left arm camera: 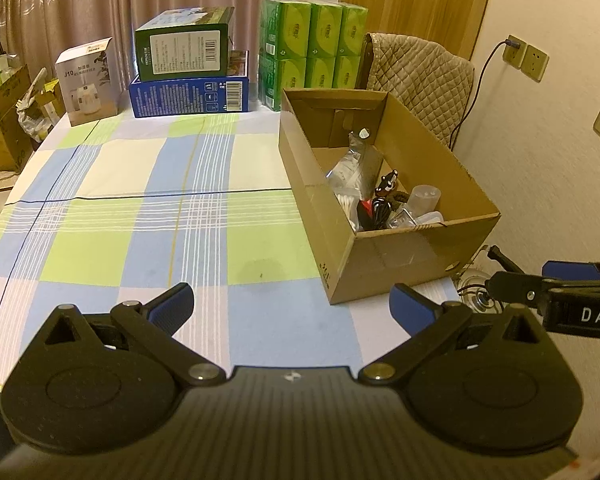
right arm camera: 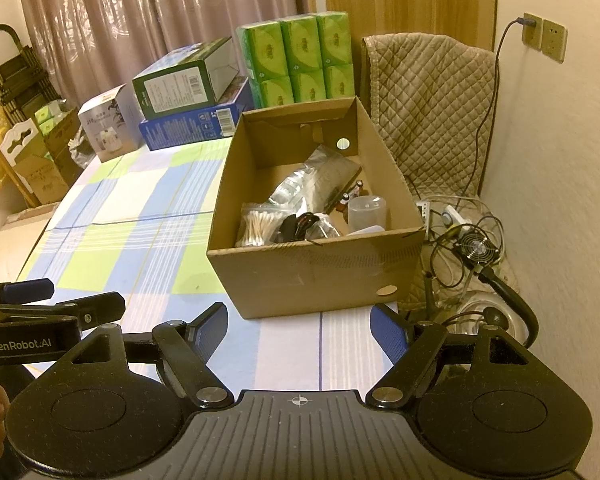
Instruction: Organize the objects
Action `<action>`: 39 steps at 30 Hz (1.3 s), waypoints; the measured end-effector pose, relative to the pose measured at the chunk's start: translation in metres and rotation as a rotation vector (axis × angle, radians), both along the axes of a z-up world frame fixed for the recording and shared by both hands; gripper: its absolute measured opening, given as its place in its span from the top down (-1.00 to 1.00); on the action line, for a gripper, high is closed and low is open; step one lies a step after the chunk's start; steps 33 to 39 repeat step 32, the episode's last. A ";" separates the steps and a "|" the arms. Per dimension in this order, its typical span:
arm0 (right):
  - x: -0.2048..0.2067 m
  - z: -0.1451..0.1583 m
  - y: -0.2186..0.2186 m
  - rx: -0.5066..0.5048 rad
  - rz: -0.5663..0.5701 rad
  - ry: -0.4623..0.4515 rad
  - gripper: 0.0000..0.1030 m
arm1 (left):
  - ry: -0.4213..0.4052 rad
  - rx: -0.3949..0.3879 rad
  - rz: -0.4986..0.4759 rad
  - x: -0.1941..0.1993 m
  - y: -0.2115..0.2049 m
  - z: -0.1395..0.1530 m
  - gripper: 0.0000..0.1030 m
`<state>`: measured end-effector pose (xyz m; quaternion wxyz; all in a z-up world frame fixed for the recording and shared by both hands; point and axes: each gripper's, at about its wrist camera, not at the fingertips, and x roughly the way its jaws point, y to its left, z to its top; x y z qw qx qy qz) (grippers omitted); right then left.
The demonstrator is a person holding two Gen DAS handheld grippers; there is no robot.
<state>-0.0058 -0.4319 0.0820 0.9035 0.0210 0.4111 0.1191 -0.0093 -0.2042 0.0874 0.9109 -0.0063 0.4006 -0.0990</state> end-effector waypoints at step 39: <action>0.002 0.000 0.001 0.004 0.001 0.001 -0.46 | 0.010 -0.028 -0.010 0.001 0.000 -0.005 -0.99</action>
